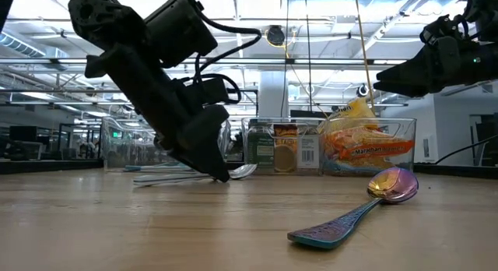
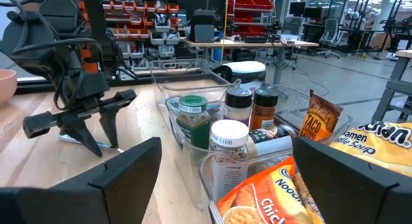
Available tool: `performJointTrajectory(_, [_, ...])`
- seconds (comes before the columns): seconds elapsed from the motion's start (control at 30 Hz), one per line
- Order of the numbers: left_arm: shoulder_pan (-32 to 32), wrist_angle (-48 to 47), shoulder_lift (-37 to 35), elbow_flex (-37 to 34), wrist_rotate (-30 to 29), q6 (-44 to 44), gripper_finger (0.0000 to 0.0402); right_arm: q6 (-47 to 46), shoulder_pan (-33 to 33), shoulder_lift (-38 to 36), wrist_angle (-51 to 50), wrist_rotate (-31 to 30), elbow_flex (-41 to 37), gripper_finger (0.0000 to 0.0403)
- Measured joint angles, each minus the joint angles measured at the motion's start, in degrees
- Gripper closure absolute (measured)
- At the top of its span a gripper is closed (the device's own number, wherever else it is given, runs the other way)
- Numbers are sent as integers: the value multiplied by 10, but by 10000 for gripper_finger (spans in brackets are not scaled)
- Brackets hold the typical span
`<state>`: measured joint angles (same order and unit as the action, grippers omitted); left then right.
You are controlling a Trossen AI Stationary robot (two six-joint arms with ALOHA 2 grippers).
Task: Pick & Place Food Item
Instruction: Put the blue and white spoon into the left transparent bin
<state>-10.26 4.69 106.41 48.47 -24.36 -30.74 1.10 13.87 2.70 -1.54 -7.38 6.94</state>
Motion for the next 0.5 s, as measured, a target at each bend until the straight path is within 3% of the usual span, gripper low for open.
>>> performJointTrajectory(0.23, [9, 0, 0, 0, 24, -13, 379, 0, 0, 0, 0, 0, 0, 55])
performJointTrajectory(0.5, [14, 0, 0, 0, 33, -12, 377, 0, 0, 0, 0, 0, 0, 55])
